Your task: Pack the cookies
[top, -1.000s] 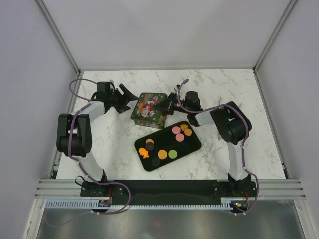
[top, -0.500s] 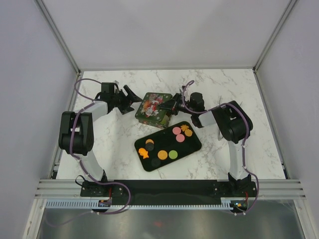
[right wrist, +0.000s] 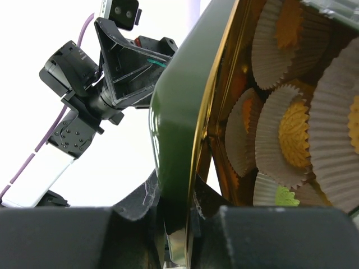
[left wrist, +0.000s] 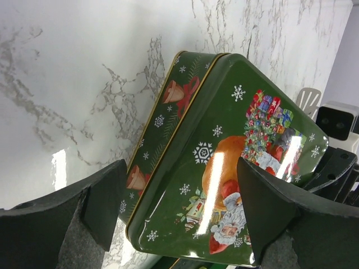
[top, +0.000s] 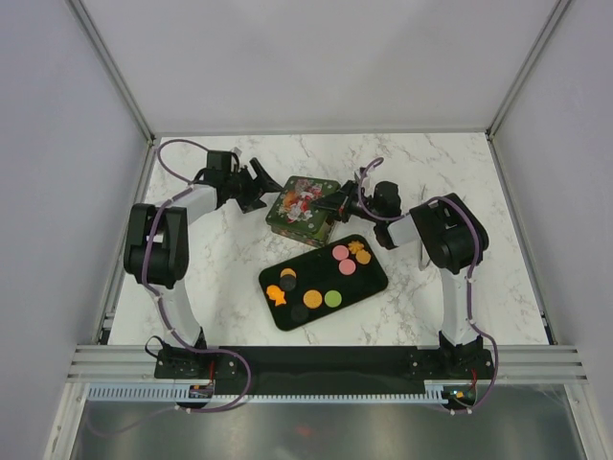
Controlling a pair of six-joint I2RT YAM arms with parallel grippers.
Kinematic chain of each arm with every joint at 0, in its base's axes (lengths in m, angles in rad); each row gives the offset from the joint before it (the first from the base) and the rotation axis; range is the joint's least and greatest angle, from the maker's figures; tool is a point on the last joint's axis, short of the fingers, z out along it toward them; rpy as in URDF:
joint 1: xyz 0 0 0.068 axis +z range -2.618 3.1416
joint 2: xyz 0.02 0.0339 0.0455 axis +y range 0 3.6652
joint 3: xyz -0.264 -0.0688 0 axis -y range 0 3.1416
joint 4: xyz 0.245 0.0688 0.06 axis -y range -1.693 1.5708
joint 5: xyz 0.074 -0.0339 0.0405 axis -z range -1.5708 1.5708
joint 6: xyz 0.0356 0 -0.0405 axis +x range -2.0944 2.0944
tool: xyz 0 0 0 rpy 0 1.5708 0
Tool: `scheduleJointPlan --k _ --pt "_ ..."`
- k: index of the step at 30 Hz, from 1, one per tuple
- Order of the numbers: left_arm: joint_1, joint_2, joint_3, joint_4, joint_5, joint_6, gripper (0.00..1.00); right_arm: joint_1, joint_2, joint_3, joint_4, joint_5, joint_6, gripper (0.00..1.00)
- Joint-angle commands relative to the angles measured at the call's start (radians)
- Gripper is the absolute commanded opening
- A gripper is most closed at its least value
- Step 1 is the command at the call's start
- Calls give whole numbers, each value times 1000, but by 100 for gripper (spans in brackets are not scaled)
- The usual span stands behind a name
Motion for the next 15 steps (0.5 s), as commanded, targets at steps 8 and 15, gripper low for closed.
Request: scheduleJointPlan --k 8,15 --pt "-47 85 119 -49 33 81 87 -44 -26 -77 62 -40 4 28" --pt "-66 103 142 -67 16 98 86 -78 -62 -133 59 -55 0 37"
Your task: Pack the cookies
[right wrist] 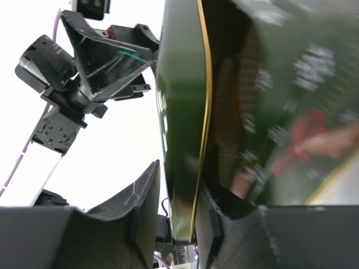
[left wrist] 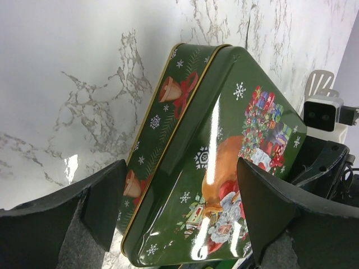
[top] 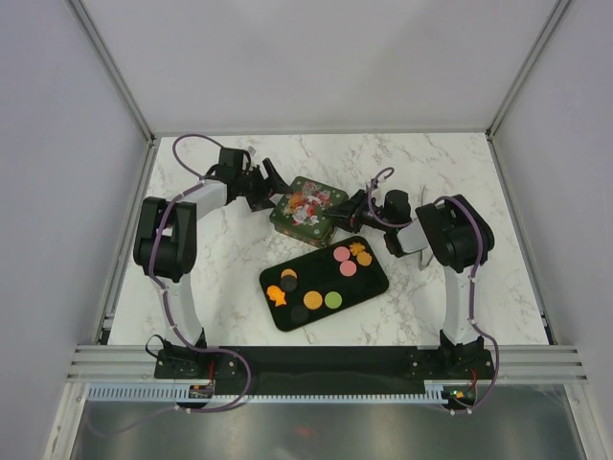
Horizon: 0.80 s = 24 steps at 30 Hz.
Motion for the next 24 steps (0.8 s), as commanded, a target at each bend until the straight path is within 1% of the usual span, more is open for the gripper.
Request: scheduleJointPlan --k 1,7,10,12,13,14,17,22,24 --pt "-10 14 44 -21 -4 52 86 -25 -66 -29 48 -29 -10 38" --pt "-23 17 58 -35 -24 68 86 -70 -113 -90 38 -48 -20 41" --pt "-30 23 75 -51 -34 77 86 -93 -144 -103 -27 -54 -63 42" --pt "-38 31 93 -65 -40 86 86 -105 -174 -101 -129 -52 -137 43" --pt "-41 34 100 -70 -47 89 86 -108 -188 -94 -219 -46 -164 43" --pt "-46 40 115 -82 -49 95 86 -111 -200 -92 -261 -33 -225 44" --pt "-55 51 142 -96 -58 109 86 -119 -242 -72 -405 -8 -296 46" --pt "-72 72 178 -137 -84 146 86 -122 -250 -29 -522 30 -367 48" --pt "-78 74 190 -150 -93 157 86 -122 -248 -17 -542 44 -379 50"
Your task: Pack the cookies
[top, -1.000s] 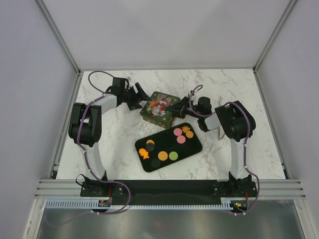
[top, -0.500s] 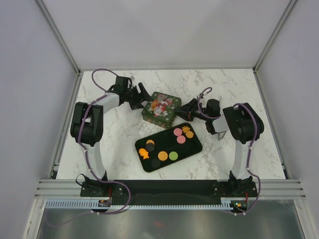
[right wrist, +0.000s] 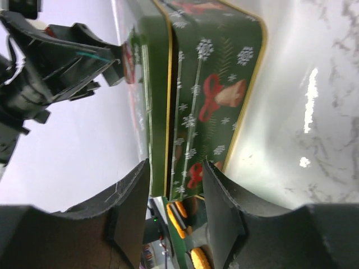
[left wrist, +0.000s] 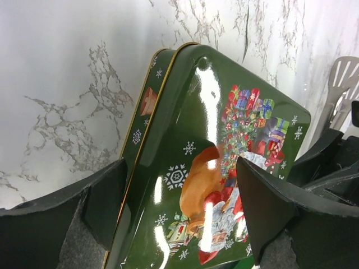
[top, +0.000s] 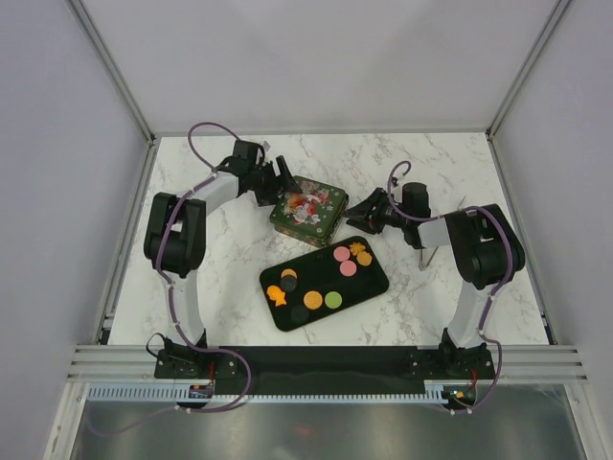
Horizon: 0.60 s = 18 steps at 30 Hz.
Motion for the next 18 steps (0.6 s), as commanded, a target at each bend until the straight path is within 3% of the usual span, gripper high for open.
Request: scheduleJointPlan --k 1,11,18 --pt "-13 14 52 -44 -35 78 86 -2 -26 58 -117 47 -103 51" --pt "-47 37 138 -133 -98 160 86 40 -33 196 -292 168 -203 70" --pt "-54 39 154 -154 -108 183 86 109 31 306 -376 227 -222 73"
